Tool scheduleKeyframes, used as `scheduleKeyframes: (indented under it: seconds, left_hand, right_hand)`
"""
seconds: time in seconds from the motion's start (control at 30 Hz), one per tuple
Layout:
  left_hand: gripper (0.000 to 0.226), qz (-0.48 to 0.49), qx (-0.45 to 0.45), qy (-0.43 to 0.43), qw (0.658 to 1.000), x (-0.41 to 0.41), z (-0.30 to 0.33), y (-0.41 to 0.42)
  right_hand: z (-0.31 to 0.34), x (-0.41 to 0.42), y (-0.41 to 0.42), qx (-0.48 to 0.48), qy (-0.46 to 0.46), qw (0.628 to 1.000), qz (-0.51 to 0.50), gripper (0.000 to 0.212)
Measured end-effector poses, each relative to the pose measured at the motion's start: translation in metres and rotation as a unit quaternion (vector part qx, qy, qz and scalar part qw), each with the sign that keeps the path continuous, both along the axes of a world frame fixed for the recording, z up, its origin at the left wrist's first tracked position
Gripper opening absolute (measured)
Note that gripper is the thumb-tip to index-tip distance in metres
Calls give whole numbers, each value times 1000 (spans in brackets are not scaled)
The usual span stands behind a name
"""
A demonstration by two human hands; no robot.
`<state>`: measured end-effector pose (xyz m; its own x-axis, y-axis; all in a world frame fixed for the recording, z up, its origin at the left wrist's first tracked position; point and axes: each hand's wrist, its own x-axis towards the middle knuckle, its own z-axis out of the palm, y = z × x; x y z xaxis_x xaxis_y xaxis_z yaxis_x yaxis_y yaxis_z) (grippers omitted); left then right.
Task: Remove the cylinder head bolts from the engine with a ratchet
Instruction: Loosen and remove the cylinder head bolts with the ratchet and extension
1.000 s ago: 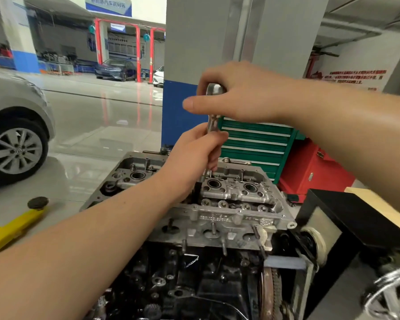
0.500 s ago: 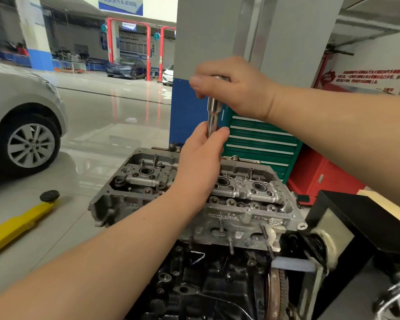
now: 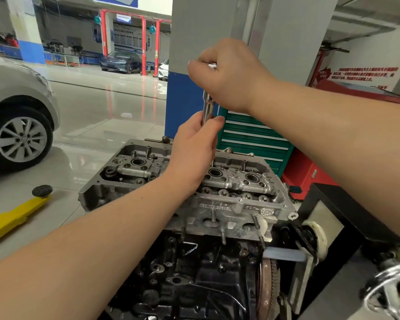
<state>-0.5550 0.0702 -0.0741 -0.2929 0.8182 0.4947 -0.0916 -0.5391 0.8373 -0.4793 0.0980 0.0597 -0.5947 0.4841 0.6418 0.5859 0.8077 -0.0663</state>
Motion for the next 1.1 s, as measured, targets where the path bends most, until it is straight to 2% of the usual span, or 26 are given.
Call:
scheduleKeyframes:
  seconds: [0.13,0.27,0.43,0.53,0.63,0.73,0.8,0.87,0.9,0.93,0.97,1.0,1.03,1.1]
  left_hand:
    - [37,2,4,-1,1000,1,0,0]
    - [39,-44,2,-37,998,0,3,0]
    - [39,-67,21,-13,997,-2,-2,0]
    - [27,-33,2,26,999,-2,-6,1]
    - [28,-34,-44,27,998,-1,-8,0]
    - [29,23,-69,129,989,-2,-9,-3]
    - [28,57,-71,206,974,-18,-11,-13]
    - [32,111,-40,249,961,-51,-12,-29]
    - [29,152,-22,262,953,-73,-13,-37]
    - [23,204,-13,270,941,-96,-14,-46]
    - [17,266,-13,262,928,-118,-15,-54]
    - [11,329,-20,224,917,-137,-18,-59]
    - [7,370,-35,147,917,-153,-21,-61]
    - [2,363,-100,-24,926,-166,-27,-62]
  right_hand:
    - [-1,1,-2,-14,18,1000,2,43]
    - [0,-1,-5,-18,25,999,-18,41]
    - [-3,0,-5,-13,43,998,-40,41]
    - [-15,5,0,-35,125,991,-33,42]
    - [-30,4,2,-84,244,966,0,33]
    - [-44,-7,2,-110,378,918,41,31]
    - [-60,-12,0,-116,426,896,58,51]
    - [-92,-15,-2,-140,419,897,34,72]
    - [-109,-15,-4,-174,402,899,18,67]
    - [-126,-17,-6,-225,384,895,10,49]
    - [-138,-18,-8,-289,370,883,20,24]
    - [-146,-19,-10,-358,363,860,38,15]
    - [-150,-19,-10,-406,360,838,62,24]
    - [-151,-13,-6,-457,369,802,112,33]
